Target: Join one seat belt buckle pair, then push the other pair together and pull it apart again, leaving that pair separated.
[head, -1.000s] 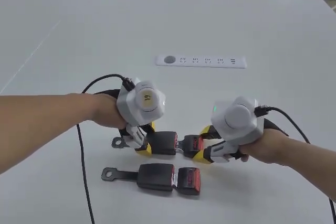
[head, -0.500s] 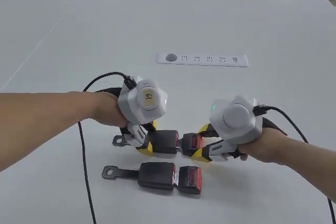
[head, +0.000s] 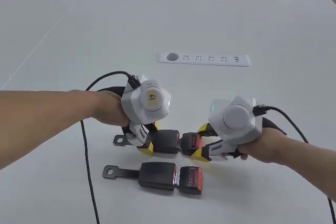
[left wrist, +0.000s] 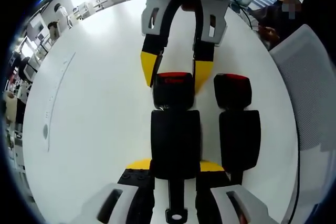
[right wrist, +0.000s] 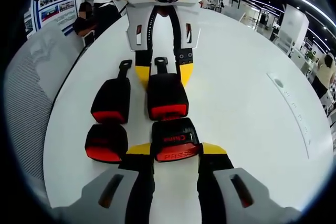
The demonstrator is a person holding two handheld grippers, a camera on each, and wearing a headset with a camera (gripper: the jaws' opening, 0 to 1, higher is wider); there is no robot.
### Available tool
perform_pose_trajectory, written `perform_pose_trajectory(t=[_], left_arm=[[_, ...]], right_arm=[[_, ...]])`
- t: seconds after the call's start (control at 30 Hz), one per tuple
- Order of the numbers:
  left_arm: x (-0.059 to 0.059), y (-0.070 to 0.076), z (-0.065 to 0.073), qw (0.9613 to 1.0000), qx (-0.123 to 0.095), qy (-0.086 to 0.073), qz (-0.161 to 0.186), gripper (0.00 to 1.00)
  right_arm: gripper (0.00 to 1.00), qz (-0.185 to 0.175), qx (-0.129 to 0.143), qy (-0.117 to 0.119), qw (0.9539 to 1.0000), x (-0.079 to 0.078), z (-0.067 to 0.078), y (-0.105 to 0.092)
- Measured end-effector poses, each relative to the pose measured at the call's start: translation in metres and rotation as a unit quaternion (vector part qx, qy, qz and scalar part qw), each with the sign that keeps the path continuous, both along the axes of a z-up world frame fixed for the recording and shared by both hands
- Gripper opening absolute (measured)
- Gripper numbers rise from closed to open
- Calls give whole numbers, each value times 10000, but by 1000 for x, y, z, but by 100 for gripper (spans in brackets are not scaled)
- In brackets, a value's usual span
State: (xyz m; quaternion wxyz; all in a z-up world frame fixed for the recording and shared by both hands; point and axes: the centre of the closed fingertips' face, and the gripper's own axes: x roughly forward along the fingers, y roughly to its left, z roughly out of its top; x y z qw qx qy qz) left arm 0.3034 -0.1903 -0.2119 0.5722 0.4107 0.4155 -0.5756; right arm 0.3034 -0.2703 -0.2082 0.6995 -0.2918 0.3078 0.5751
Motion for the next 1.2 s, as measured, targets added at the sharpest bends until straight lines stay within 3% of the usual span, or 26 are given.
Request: perform_pose_trajectory(t=[0.43,0.83,1.03,1.2], left_arm=[[2,1,-2,10000,-14,21,71,30],[0,0,0,9999,18,20,126,30],[0,0,-1,9999,30,29,136,31],[0,-1,-1,9998,118,42,151,31]], right_arm=[[29,-251,-75,123,9996,1,-2,-2],[30,-66,-174,21,9998,3,-1,-5],[30,-53,-256,23,9997,3,-2,-21],[30,-39,-245,14,9997,1,-1,-19]])
